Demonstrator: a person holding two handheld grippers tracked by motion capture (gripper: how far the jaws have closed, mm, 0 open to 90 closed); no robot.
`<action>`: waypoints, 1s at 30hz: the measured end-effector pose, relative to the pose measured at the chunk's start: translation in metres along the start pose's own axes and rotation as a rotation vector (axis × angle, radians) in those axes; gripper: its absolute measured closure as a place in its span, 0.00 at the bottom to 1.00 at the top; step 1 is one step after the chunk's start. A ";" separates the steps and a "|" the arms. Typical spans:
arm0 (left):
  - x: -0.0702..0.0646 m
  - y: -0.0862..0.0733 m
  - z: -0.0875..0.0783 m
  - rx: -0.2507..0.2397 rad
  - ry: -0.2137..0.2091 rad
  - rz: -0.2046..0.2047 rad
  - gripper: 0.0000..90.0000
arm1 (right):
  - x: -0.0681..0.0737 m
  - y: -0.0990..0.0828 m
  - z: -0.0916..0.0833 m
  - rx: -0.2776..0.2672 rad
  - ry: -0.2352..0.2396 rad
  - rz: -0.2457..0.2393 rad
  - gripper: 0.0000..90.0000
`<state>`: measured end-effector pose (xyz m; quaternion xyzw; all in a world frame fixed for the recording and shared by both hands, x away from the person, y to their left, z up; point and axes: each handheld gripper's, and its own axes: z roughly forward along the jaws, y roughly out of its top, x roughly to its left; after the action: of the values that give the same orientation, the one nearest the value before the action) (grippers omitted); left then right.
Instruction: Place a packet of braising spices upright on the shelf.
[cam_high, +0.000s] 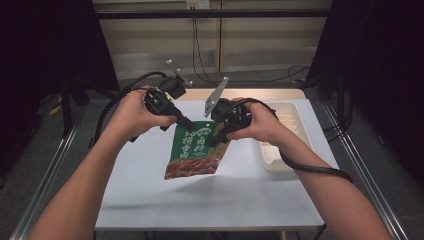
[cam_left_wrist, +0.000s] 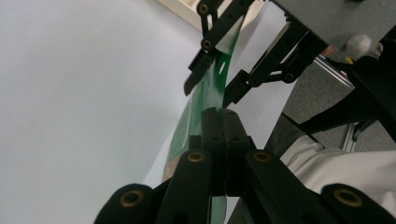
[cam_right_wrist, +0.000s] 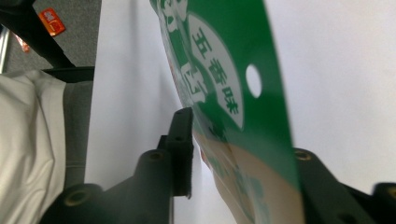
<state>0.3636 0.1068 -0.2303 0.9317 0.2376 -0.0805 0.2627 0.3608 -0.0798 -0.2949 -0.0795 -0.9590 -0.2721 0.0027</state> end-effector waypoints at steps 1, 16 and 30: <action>0.000 -0.001 0.000 -0.010 0.002 -0.001 1.00 | 0.000 0.001 -0.001 0.020 0.021 0.005 0.91; 0.001 -0.013 0.009 -0.086 -0.052 0.004 0.91 | 0.004 0.014 -0.011 0.212 0.048 0.096 1.00; 0.008 -0.039 0.005 -0.239 0.049 0.085 0.51 | -0.005 0.005 -0.025 0.267 0.013 0.121 1.00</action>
<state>0.3518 0.1367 -0.2538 0.9048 0.2120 -0.0179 0.3690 0.3656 -0.0894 -0.2708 -0.1343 -0.9801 -0.1419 0.0360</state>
